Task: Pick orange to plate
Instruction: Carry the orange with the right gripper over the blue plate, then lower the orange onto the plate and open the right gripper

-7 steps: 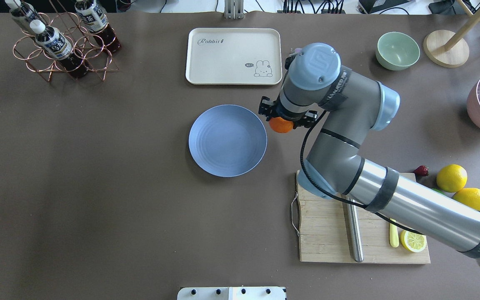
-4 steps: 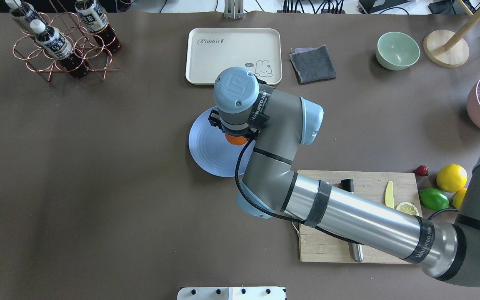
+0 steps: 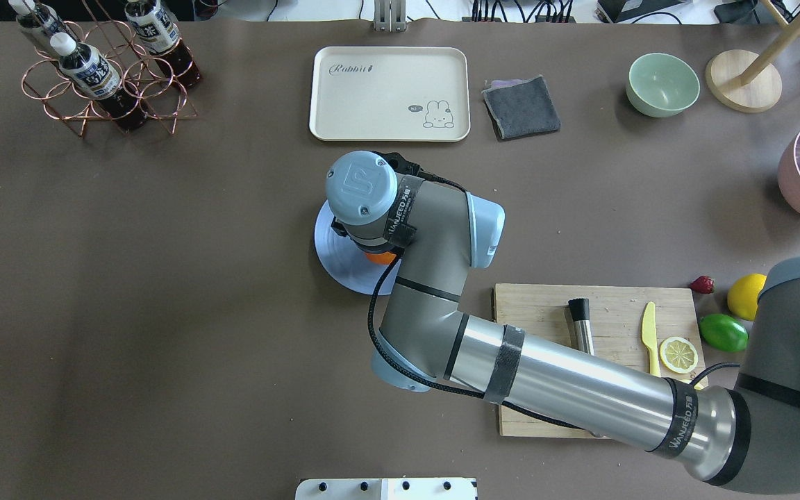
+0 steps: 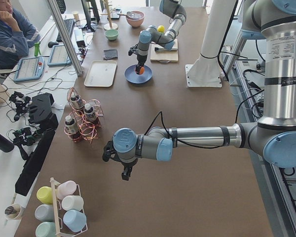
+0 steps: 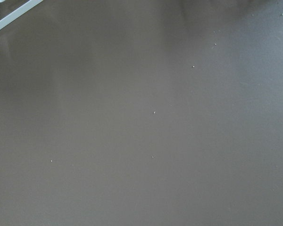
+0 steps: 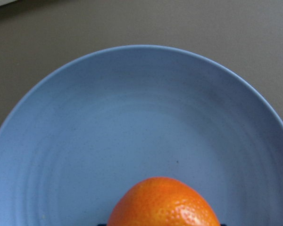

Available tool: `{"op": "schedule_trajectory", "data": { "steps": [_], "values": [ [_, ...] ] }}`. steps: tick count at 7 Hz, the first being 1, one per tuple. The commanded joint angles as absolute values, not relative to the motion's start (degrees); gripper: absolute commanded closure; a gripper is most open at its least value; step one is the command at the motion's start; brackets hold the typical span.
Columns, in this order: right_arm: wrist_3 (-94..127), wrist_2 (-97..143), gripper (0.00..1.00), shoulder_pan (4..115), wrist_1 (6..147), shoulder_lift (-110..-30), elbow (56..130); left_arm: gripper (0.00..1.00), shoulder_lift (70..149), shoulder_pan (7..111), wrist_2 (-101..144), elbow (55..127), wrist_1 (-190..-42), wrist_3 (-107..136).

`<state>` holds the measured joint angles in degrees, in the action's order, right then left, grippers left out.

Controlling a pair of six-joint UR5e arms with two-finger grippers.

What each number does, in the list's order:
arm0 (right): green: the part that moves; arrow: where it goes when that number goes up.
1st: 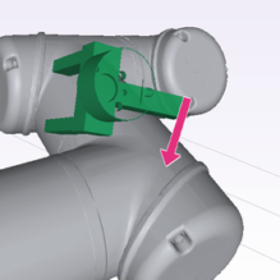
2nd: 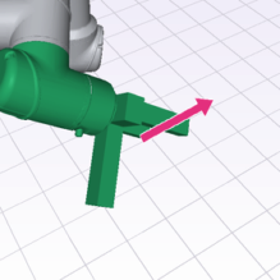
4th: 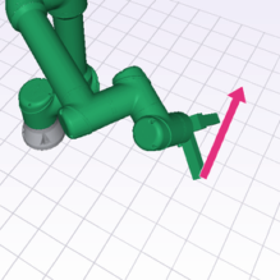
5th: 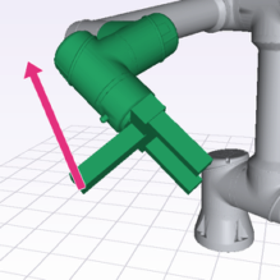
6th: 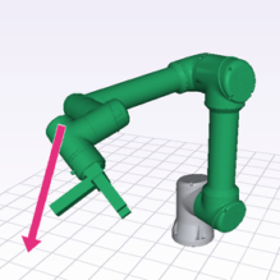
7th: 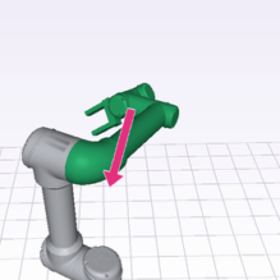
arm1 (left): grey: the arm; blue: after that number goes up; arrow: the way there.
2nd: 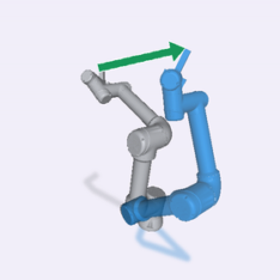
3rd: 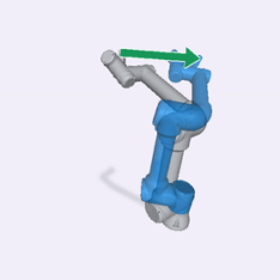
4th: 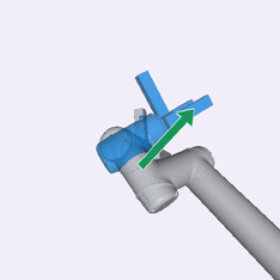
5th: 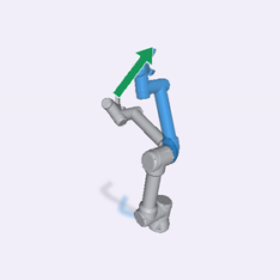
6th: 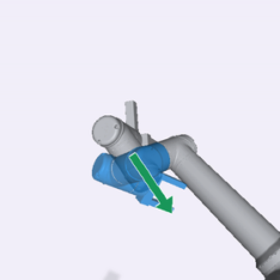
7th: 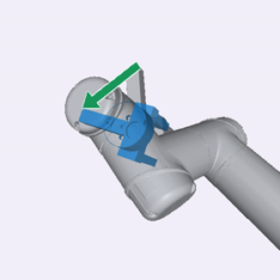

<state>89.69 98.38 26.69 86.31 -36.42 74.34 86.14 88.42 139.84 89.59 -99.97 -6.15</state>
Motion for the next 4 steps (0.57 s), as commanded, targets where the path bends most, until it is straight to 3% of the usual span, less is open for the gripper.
{"op": "schedule_trajectory", "data": {
  "steps": [1, 4],
  "values": [
    [85.6, 98.3, 0.0, 27.2, 86.3, -36.3, 74.3, 0.01, 86.1, 88.4, 139.9, 89.6, -100.0, -6.2],
    [79.6, 103.9, 0.0, 34.2, 86.9, -36.5, 77.2, 0.01, 86.1, 88.4, 139.7, 89.4, -99.9, -6.2]
  ]
}}
